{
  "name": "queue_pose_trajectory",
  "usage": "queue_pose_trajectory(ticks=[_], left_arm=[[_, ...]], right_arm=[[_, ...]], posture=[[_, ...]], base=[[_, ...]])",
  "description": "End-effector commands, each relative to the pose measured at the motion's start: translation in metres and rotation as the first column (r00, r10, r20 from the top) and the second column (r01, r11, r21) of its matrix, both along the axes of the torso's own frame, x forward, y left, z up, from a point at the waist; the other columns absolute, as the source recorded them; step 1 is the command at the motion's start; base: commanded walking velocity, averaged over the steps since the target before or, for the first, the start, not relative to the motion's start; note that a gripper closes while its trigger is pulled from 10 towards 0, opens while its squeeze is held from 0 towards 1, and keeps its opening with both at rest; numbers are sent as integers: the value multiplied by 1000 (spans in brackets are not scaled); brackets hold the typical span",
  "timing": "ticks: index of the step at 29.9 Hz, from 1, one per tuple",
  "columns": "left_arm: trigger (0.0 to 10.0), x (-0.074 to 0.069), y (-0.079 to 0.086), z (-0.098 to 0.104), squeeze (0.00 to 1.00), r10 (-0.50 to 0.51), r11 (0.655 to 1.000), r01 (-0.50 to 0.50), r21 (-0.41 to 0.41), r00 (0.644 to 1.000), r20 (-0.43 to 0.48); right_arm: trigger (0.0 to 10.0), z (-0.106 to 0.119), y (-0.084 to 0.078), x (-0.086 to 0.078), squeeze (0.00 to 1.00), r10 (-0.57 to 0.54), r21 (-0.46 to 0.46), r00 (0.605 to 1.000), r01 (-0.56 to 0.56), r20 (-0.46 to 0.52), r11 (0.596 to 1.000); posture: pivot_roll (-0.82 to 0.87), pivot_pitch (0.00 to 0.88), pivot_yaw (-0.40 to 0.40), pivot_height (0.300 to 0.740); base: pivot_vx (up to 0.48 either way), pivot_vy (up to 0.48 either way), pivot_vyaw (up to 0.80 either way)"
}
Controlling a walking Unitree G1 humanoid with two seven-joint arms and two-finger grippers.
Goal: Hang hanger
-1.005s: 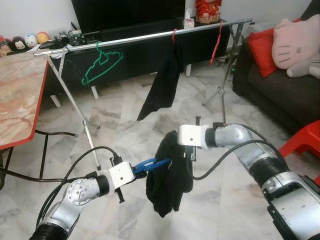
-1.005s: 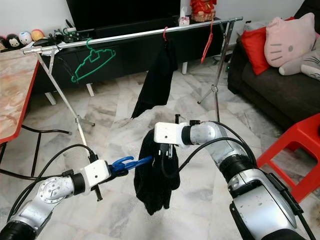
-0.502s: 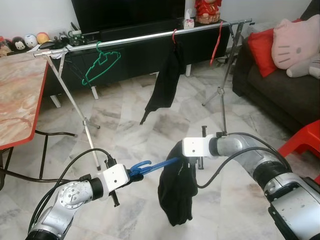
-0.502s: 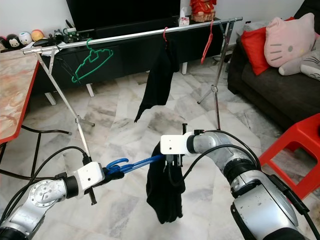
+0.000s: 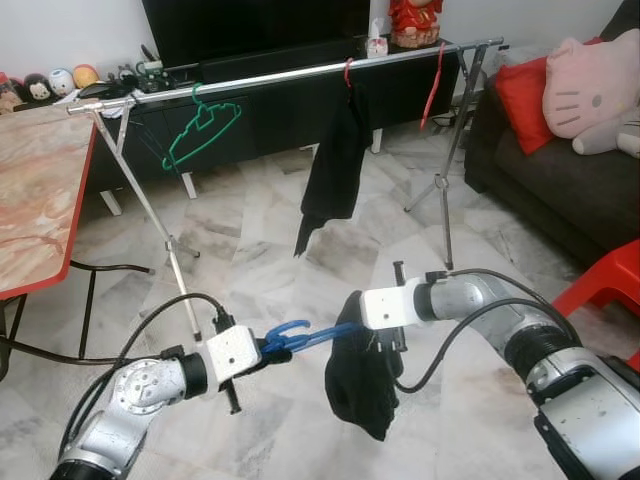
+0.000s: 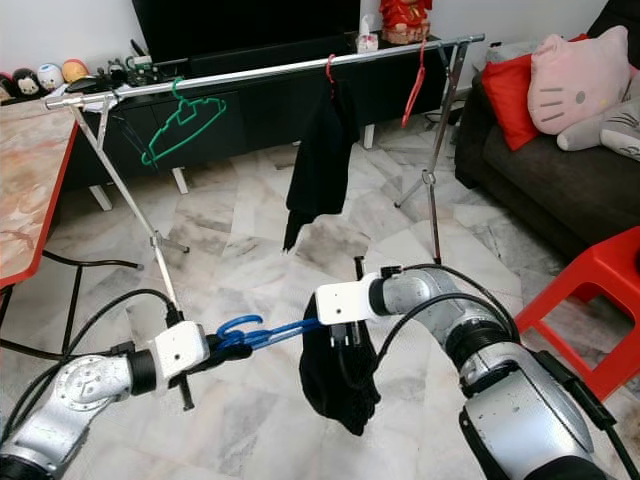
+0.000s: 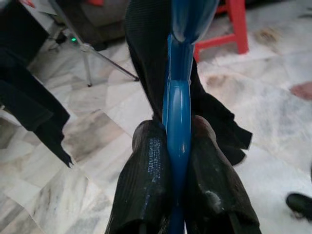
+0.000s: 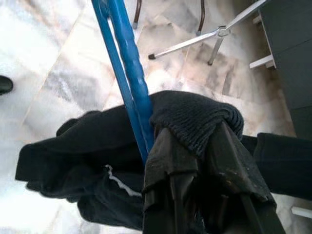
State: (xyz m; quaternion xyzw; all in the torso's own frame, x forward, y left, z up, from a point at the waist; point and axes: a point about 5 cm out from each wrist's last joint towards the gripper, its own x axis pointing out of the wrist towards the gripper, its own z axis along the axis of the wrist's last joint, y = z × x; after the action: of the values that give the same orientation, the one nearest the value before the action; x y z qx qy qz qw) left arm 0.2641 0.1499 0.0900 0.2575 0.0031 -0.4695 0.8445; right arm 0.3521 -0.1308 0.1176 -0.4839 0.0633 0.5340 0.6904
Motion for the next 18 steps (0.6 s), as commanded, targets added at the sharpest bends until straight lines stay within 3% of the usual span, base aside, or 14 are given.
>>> queue_pose_trajectory(ticks=[1, 6, 9, 18], left_arm=[[10000, 10, 1, 9, 0, 64, 997, -63, -32, 998, 21], [10000, 11, 1, 8, 0, 84, 996, -83, -34, 996, 12], [10000, 14, -8, 6, 0, 151, 980, -151, -127, 988, -9], [10000, 16, -17, 8, 0, 131, 977, -133, -168, 991, -23]], right_arm=[[10000, 11, 9, 4, 0, 9, 59, 1000, -10, 18, 998], [10000, 12, 10, 5, 0, 3, 69, 1000, -4, 16, 998], [10000, 26, 18, 9, 0, -1, 160, 1000, -2, 21, 987], [10000, 49, 30, 5, 0, 110, 287, 994, -112, 22, 952]], posture=[[-116, 0, 32, 740], [-116, 0, 32, 740], [-116, 0, 33, 740], [-126, 0, 40, 740]], base=[[0, 0, 0], [0, 0, 0], [0, 0, 0], [0, 0, 0]])
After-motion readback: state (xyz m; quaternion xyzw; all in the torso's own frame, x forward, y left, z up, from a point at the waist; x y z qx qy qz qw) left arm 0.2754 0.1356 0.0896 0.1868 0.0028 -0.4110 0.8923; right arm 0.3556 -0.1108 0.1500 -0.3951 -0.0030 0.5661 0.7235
